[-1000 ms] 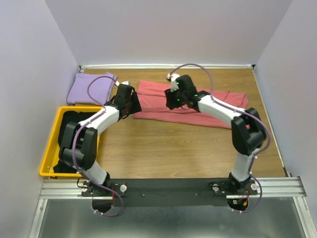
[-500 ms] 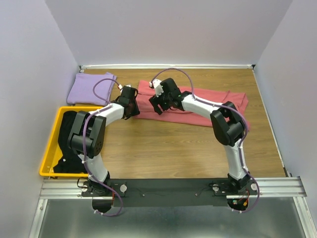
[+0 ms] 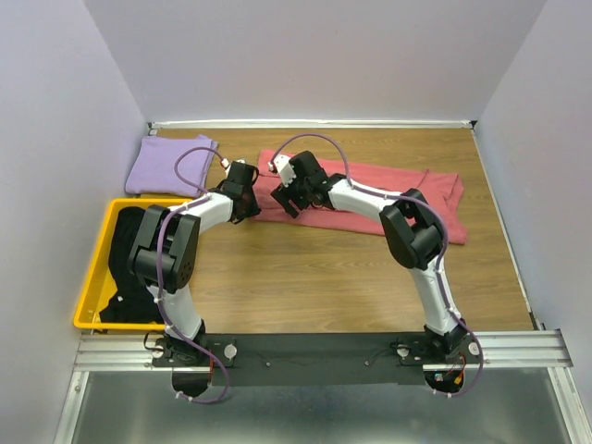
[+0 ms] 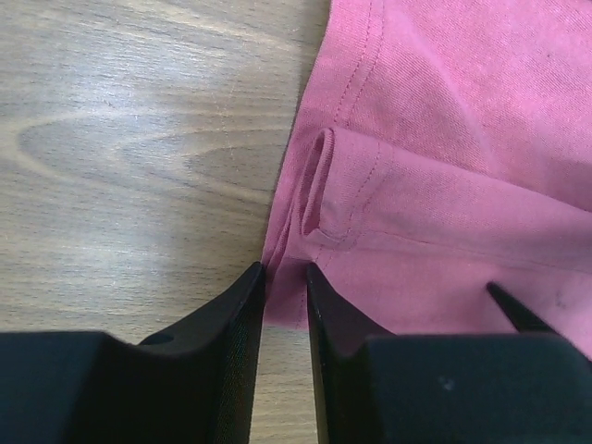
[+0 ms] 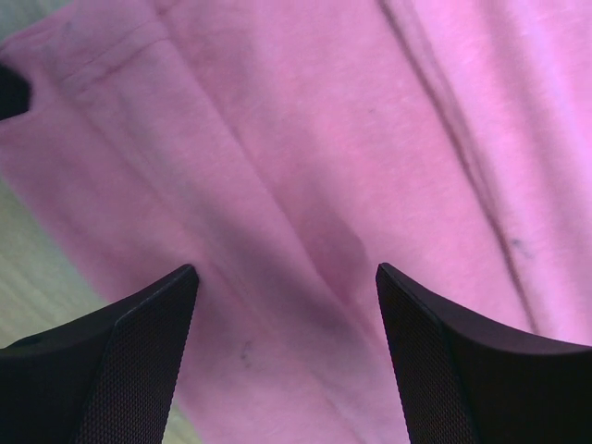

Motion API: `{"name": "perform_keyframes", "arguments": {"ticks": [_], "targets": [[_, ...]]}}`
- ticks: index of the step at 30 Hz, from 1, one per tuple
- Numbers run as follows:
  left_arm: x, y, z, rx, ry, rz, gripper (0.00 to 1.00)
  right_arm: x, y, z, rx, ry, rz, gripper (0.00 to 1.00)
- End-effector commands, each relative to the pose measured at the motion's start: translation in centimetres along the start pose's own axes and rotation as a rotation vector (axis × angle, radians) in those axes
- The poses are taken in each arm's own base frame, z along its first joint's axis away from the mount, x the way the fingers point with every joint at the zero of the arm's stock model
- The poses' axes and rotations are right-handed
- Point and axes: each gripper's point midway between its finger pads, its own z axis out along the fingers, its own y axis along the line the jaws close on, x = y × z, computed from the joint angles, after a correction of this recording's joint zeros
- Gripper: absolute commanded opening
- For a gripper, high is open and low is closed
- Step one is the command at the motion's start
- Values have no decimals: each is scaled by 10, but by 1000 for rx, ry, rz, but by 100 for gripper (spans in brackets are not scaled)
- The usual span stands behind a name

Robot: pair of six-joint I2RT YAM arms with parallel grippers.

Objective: Fold and stack the t-shirts
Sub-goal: Fold the tshirt

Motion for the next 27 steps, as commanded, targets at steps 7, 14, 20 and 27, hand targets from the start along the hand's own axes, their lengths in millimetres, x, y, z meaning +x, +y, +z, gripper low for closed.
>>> {"name": "perform_keyframes", "arguments": {"ticks": [7, 14, 20, 27], "targets": [[22, 23, 10, -92, 56, 35, 31, 2, -29, 15, 152, 37, -64, 85], [26, 27, 9, -108, 66, 50, 31, -2, -58, 18, 273, 55, -103, 85], [24, 33, 8, -134, 59, 58, 31, -24, -88, 12, 355, 25, -121, 85], [18, 33, 6, -145, 44, 59, 31, -29, -131, -5, 434, 10, -72, 85]]}}
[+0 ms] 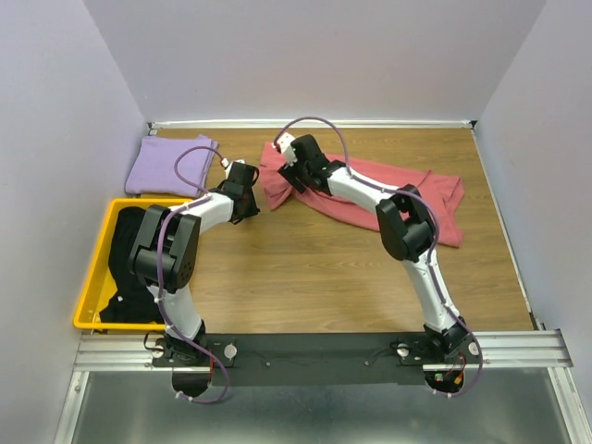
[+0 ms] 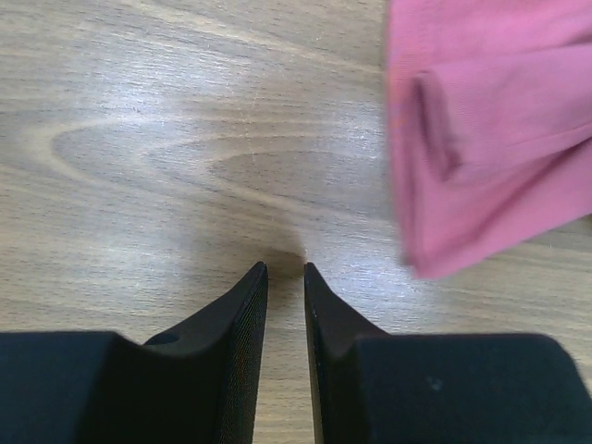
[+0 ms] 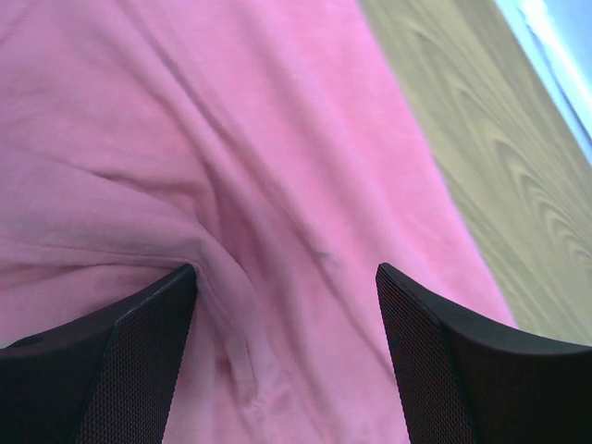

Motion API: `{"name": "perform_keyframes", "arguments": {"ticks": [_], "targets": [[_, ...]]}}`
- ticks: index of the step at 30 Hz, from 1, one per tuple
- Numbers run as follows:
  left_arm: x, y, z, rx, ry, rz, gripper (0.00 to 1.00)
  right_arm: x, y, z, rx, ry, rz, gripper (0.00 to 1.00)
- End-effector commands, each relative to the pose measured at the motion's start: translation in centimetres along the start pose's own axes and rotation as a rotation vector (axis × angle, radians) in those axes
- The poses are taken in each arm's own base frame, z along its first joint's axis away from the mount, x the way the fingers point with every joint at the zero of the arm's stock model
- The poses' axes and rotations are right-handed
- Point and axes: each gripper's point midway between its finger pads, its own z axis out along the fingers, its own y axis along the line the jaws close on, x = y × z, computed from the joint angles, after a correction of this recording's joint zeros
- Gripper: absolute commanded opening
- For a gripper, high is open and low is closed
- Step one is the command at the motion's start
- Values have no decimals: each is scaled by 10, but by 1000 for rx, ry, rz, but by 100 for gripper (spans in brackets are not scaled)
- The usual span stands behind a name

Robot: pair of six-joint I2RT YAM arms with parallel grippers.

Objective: Fold and stack the t-shirts
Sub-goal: Fold the tshirt

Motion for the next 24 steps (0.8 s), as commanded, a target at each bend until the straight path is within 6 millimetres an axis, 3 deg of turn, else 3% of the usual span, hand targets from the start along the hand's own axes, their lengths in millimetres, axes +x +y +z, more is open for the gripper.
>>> {"name": "perform_keyframes", "arguments": {"ticks": [1, 2, 6, 7, 10, 18, 24], "targets": [[21, 23, 5, -97, 63, 32, 31, -3, -38, -1, 74, -6, 18, 85], [18, 21, 4, -92, 57, 27, 31, -4, -39, -3, 65, -12, 14, 85], [-1, 4, -4, -30, 20, -9, 51, -8, -25, -14, -16, -40, 57, 85], [-8, -1, -8, -9, 7, -18, 61, -8, -20, -20, -44, -48, 70, 85], [-21, -19, -14, 55, -9, -42, 72, -8, -20, -29, -46, -50, 131, 85], [-30, -59, -13, 158, -8, -51, 73, -8, -11, -40, -95, -57, 183, 84], [-26, -49, 10, 72, -4, -32, 63, 1, -7, -55, -108, -44, 204, 84]]}}
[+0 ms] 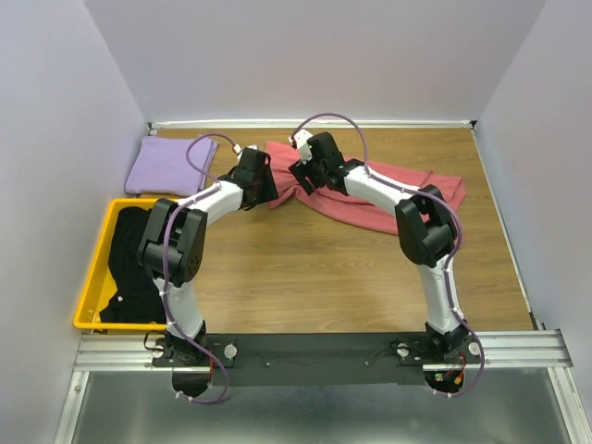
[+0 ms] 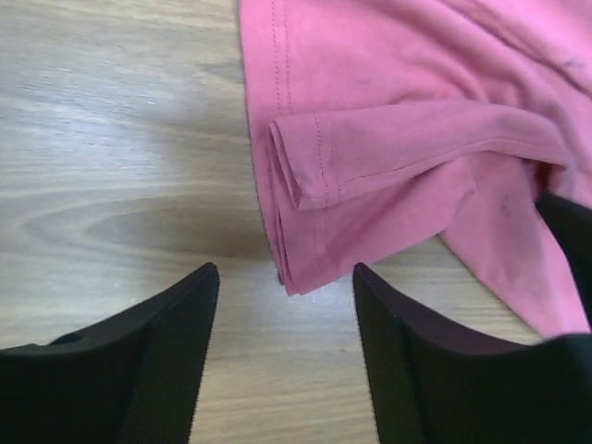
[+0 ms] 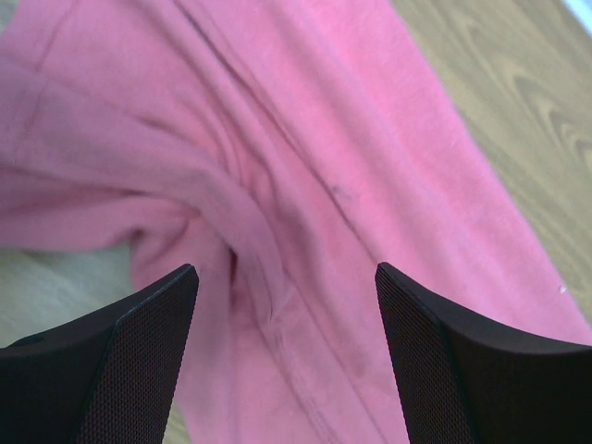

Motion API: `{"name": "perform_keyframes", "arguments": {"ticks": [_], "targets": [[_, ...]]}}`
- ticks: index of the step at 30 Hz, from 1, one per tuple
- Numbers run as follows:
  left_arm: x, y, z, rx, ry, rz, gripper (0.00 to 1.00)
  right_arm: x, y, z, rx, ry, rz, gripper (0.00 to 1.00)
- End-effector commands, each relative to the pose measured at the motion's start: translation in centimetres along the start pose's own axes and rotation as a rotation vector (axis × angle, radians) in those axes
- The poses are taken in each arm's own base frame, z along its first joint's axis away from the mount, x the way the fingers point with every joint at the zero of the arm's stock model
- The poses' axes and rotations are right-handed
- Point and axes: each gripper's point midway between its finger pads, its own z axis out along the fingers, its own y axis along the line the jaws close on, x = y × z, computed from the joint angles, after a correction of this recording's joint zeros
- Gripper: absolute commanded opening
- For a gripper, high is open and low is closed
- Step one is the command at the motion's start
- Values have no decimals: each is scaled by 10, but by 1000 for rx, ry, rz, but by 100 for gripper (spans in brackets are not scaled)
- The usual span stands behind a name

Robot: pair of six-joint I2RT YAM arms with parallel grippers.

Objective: Fold and stack the t-shirts
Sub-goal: Fold the tshirt

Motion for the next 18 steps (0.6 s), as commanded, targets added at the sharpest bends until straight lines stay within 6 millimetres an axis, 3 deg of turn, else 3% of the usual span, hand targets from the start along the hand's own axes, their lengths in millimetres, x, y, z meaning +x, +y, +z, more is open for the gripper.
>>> {"name": "perform_keyframes", "arguments": {"ticks": [1, 6, 10, 14, 18], "targets": [[5, 14, 16, -85, 5, 8, 62, 4, 8, -19, -28, -1, 36, 84], [16, 26, 29, -154, 31, 58, 54, 32, 14, -27, -35, 55, 55, 84], [25, 36, 33, -214, 45, 103, 52, 50, 11, -31, -7, 92, 62, 84], [29, 52, 31, -291, 54, 152, 51, 66, 8, -32, 28, 126, 68, 84], [27, 78, 18, -416, 44, 212, 50, 82, 17, -39, 7, 154, 97, 84]]}}
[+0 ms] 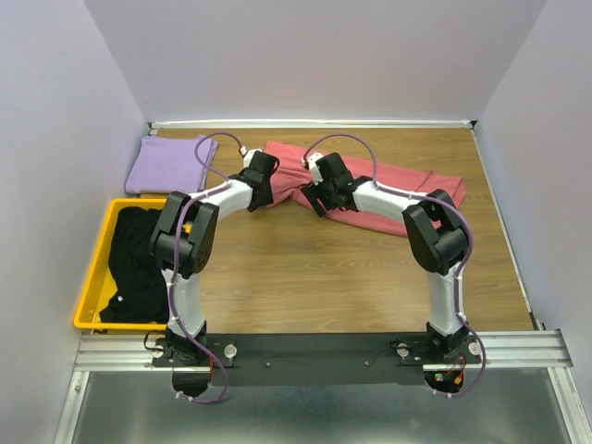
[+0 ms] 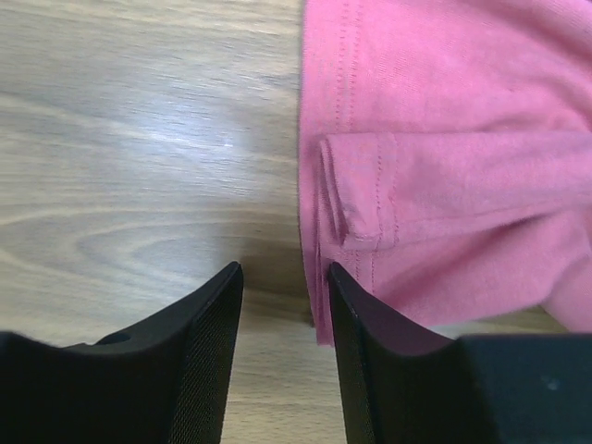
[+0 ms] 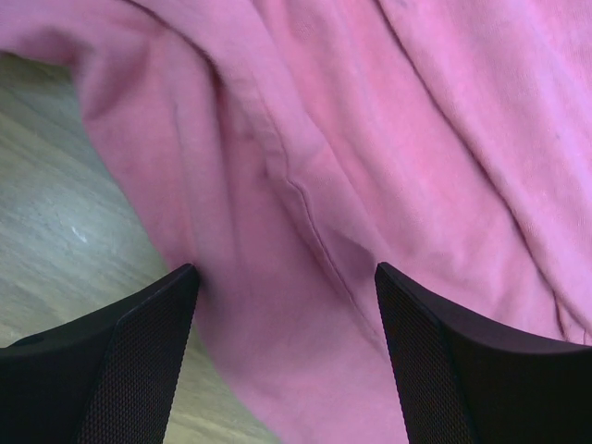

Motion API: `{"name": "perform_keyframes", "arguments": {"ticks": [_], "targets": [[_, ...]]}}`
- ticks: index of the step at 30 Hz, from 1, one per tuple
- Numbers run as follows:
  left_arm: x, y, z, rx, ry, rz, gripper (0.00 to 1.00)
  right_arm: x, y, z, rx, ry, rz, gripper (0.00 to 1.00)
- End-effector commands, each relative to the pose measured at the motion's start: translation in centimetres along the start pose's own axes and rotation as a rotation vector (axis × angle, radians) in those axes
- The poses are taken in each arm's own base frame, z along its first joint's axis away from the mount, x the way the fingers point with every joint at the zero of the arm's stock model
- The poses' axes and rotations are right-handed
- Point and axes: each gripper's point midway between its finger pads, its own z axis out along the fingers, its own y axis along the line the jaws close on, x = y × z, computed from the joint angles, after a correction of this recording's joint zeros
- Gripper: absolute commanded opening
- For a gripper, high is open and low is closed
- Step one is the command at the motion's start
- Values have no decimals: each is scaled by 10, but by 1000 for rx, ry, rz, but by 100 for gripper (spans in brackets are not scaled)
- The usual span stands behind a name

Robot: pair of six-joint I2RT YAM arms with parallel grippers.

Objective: Fold and stack the t-shirts
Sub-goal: Fold the tshirt

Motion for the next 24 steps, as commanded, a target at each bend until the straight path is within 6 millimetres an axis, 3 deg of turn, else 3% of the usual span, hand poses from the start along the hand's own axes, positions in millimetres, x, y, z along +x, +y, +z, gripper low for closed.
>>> {"name": "perform_keyframes", "arguments": {"ticks": [1, 8, 12, 14, 15, 19, 22, 24], "targets": [[25, 55, -1, -233, 59, 111, 49, 15, 5, -16, 7, 18, 40, 84], [39, 94, -18, -370, 79, 184, 49, 49, 33, -39, -39, 67, 41, 84], [44, 103, -32, -375, 71, 175, 49, 52, 48, -57, -87, 65, 36, 84], [43, 104, -37, -368, 62, 165, 51, 43, 49, -63, -99, 40, 39, 84], [43, 105, -39, -363, 57, 156, 54, 29, 47, -68, -102, 6, 32, 84], [21, 95, -57, -313, -7, 101, 65, -7, 46, -71, -120, -68, -3, 84], [5, 88, -71, -276, -55, 54, 68, -31, 49, -65, -144, -109, -32, 84], [-4, 79, -80, -223, -84, 12, 68, -32, 52, -52, -152, -97, -57, 84]]}}
